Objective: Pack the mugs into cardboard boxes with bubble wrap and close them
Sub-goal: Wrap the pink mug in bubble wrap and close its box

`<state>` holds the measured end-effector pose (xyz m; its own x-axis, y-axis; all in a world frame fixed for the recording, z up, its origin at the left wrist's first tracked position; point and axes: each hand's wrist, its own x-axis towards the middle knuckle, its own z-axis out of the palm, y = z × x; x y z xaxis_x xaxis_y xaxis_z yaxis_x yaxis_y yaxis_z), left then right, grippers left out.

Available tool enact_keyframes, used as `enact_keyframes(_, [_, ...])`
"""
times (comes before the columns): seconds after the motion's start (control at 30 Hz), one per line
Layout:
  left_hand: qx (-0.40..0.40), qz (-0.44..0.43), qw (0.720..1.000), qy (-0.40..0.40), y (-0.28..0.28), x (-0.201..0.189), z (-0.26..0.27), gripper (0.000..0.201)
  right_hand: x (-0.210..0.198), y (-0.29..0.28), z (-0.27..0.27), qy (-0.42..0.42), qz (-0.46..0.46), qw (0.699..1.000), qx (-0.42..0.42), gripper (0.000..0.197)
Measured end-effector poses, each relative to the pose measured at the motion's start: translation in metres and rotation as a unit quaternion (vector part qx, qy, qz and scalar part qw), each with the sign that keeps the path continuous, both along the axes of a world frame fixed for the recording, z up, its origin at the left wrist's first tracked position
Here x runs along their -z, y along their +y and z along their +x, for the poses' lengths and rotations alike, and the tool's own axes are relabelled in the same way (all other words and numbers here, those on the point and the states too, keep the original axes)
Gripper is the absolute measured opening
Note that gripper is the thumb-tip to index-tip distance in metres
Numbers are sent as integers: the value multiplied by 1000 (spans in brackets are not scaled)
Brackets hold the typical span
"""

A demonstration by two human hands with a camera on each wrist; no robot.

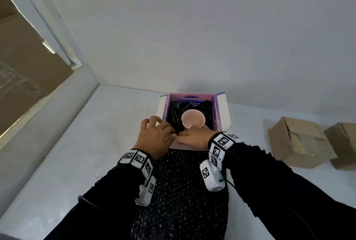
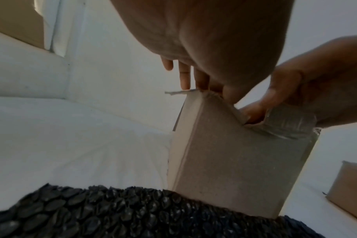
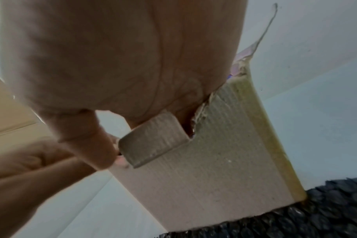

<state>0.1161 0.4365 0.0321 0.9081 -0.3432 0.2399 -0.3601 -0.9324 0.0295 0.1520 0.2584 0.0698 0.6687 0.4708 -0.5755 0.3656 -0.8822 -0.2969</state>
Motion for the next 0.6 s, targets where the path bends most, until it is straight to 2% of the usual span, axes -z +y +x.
enact_keyframes(0.07, [18, 18, 1000, -15, 3, -4, 5, 31, 1, -4, -1, -12, 24, 1000, -6, 40])
enact_keyframes(0.13, [33, 29, 999, -18, 5, -13, 15, 31, 6, -11, 2, -24, 138, 989, 43, 37])
enact_keyframes(0.2, [28, 47, 999, 0, 3, -21, 25, 37, 11, -16, 9, -96, 200, 972, 78, 38])
enact_keyframes(0.27, [25, 84, 995, 39, -1, -28, 33, 51, 13, -18, 12, -162, 142, 976, 44, 50])
enact_keyframes(0.33, [19, 130, 988, 82, -6, -33, 41, 60, 14, -17, 12, -169, 80, 982, 9, 58])
enact_keyframes(0.47, [-4, 157, 978, 139, -19, -43, 61, 42, 16, -17, 18, -136, 104, 985, 36, 54])
enact_keyframes(0.53, [-12, 155, 975, 158, -25, -45, 71, 40, 17, -18, 26, -180, 110, 976, 61, 56])
enact_keyframes(0.6, [-15, 162, 974, 160, -29, -44, 80, 49, 19, -19, 34, -222, 90, 968, 71, 67])
